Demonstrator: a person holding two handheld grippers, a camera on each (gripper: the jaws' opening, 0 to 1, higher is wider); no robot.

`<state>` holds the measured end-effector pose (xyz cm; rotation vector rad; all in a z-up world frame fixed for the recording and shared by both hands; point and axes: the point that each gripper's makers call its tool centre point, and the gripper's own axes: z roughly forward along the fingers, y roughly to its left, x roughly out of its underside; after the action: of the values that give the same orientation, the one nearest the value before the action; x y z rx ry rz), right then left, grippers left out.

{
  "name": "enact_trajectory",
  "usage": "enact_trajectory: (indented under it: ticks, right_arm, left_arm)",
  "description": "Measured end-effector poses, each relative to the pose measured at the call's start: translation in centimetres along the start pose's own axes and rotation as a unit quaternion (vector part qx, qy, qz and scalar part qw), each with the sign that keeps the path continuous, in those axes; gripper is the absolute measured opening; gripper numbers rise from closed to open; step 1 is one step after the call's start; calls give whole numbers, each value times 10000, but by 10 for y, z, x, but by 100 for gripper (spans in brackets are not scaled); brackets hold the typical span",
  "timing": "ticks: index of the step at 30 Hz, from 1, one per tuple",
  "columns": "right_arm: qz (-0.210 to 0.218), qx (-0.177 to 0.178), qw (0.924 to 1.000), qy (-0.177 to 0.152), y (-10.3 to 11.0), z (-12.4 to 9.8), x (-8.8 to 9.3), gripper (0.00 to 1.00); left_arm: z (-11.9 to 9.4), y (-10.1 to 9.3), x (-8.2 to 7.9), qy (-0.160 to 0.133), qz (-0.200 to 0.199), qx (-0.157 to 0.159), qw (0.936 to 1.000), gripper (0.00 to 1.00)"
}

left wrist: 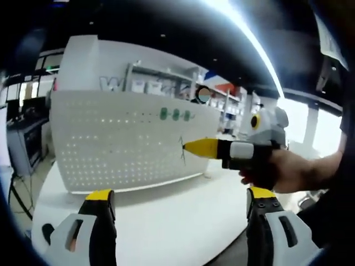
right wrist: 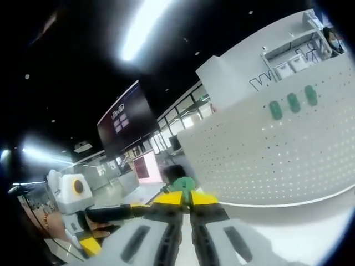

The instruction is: Insert the hook assembly into the mounting plate slot until the hook locks in place.

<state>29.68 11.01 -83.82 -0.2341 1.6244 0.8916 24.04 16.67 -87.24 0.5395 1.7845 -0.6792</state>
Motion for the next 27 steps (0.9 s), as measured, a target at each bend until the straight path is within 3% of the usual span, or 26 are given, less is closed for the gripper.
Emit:
enact_trajectory:
  ticks: [15,27]
  right_arm:
    - [-118,666,9967,-439,-66,-8,-43,1]
    - [-422,1501,9844,-819,-140,-26,-83,1]
  left_arm:
    - [3,2,5,65,-179,38,9998,100]
    - [3,15,14,175,-310,-90,9993,100]
